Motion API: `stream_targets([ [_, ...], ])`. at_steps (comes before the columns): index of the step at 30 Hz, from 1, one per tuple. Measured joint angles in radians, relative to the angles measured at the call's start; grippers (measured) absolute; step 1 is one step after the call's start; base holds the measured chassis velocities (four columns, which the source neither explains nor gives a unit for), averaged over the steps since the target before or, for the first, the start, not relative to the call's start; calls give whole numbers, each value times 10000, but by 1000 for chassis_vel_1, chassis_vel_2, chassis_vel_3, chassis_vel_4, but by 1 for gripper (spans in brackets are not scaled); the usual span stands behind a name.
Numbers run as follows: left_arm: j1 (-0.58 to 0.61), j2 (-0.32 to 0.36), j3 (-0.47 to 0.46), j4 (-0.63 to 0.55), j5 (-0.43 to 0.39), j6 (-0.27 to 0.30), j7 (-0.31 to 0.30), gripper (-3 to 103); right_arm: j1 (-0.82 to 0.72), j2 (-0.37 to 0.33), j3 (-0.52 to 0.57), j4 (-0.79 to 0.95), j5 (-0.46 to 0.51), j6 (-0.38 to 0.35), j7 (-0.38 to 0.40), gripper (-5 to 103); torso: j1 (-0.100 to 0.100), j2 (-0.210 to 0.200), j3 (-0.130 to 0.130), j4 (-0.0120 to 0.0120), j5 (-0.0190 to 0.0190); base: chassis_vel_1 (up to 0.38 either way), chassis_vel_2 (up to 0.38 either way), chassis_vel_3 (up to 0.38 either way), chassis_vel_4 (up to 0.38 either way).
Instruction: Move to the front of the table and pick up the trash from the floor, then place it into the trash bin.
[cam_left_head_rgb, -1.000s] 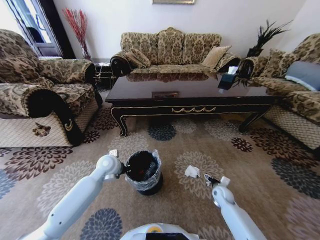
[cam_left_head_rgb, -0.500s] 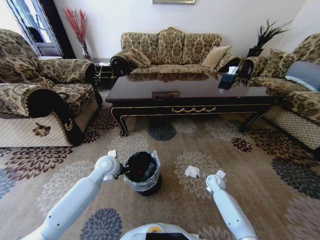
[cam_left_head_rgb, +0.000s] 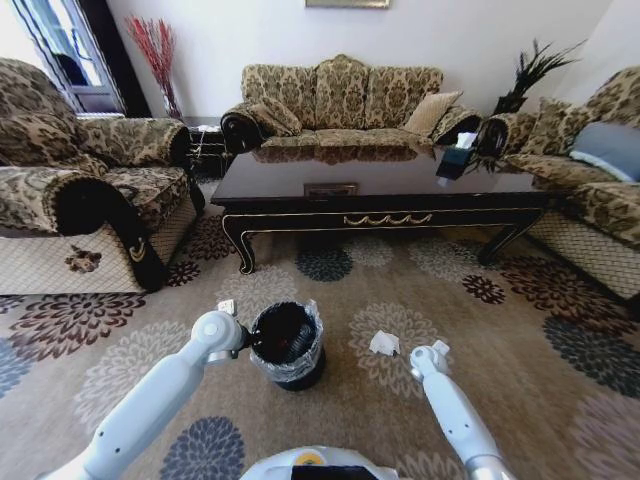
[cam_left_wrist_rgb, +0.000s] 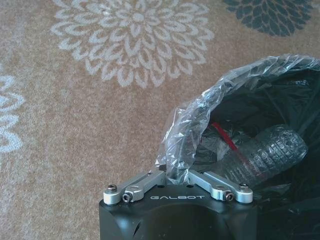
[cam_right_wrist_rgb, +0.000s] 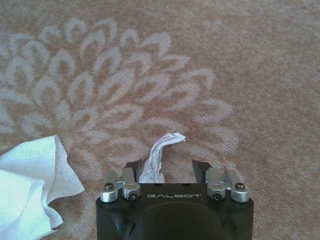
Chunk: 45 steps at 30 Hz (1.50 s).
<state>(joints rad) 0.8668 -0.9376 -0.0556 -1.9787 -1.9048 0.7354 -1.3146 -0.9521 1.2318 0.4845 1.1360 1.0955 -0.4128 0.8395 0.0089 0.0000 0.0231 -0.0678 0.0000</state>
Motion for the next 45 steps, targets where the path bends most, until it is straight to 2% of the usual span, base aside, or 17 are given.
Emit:
stream_targets([
  [1, 0, 0, 0, 0, 0, 0, 0, 0, 0, 0, 0, 0, 0, 0, 0, 58, 0, 0, 0, 0, 0, 0, 0, 0, 0],
  [4, 2, -14, 21, -36, 10, 0, 0, 0, 48, 22, 16, -76, -25, 1, -94, 42, 0, 0, 0, 0, 0, 0, 0, 0, 0],
  [5, 2, -14, 21, -36, 10, 0, 0, 0, 48, 22, 16, -76, -25, 1, -94, 42, 0, 0, 0, 0, 0, 0, 0, 0, 0],
  [7, 14, -17, 17, -61, 23, 0, 1, 0, 60, 21, 17, -117, -53, 7, -165, 32, 0, 0, 0, 0, 0, 0, 0, 0, 0],
  [8, 23, -8, 12, -75, 24, 0, 0, 0, 60, 17, 17, -117, -55, 7, -175, 32, 0, 0, 0, 0, 0, 0, 0, 0, 0],
  [10, 52, 23, -16, -105, 24, 0, 1, 0, 58, 3, 14, -115, -56, 8, -190, 21, 0, 0, 0, 0, 0, 0, 0, 0, 0],
  [11, 52, 23, -16, -105, 24, 0, 1, 0, 58, 3, 14, -115, -56, 8, -190, 21, 0, 0, 0, 0, 0, 0, 0, 0, 0],
  [14, 103, 29, -41, -110, 51, 0, 1, 0, 27, -43, 10, -108, -100, 31, -228, 5, 0, 0, 0, 1, 0, 0, 0, 0, 0],
  [16, 111, 23, -41, -105, 58, 0, 1, 0, 19, -51, 10, -107, -123, 40, -241, 5, 0, 0, 0, 0, 0, 0, 0, 0, 0],
  [18, 146, -19, -12, -66, 112, 0, -4, 0, -41, -74, 31, -92, -180, 68, -285, 1, 0, 0, 0, 0, 1, 0, 0, 0, 0],
  [28, 198, -125, 30, -65, 148, 0, -27, 0, -311, -235, 105, 306, -312, 141, -400, 0, 0, 0, 0, 0, 2, 0, 0, 0, 0],
  [32, 257, -192, 37, -65, 209, 0, -57, 0, -649, -379, 106, 1115, -429, 207, -500, 0, 0, 0, 0, 1, 1, 0, 0, 0, 0],
  [34, 308, -248, 48, -65, 254, 0, -64, 0, -1254, -628, 105, 2454, -639, 305, -639, 0, 0, 0, -1, -1, 0, 0, 0, 0, 0],
  [36, 315, -256, 52, -64, 264, 0, -65, 0, -1384, -678, 101, 2733, -642, 311, -642, 0, 0, 0, 0, -1, -1, 0, 0, 0, 0],
  [40, 310, -391, 136, -33, 358, 0, -92, 0, -2257, -1019, -5, 4934, -626, 378, -622, 0, 0, 0, 0, 2, 0, 0, 0, 0, 0],
  [45, 240, -453, 214, -6, 379, 0, -120, 0, -2748, -1374, -102, 6029, -771, 517, -1017, 0, 0, 0, 0, -1, 0, 0, 0, 0, 0],
])
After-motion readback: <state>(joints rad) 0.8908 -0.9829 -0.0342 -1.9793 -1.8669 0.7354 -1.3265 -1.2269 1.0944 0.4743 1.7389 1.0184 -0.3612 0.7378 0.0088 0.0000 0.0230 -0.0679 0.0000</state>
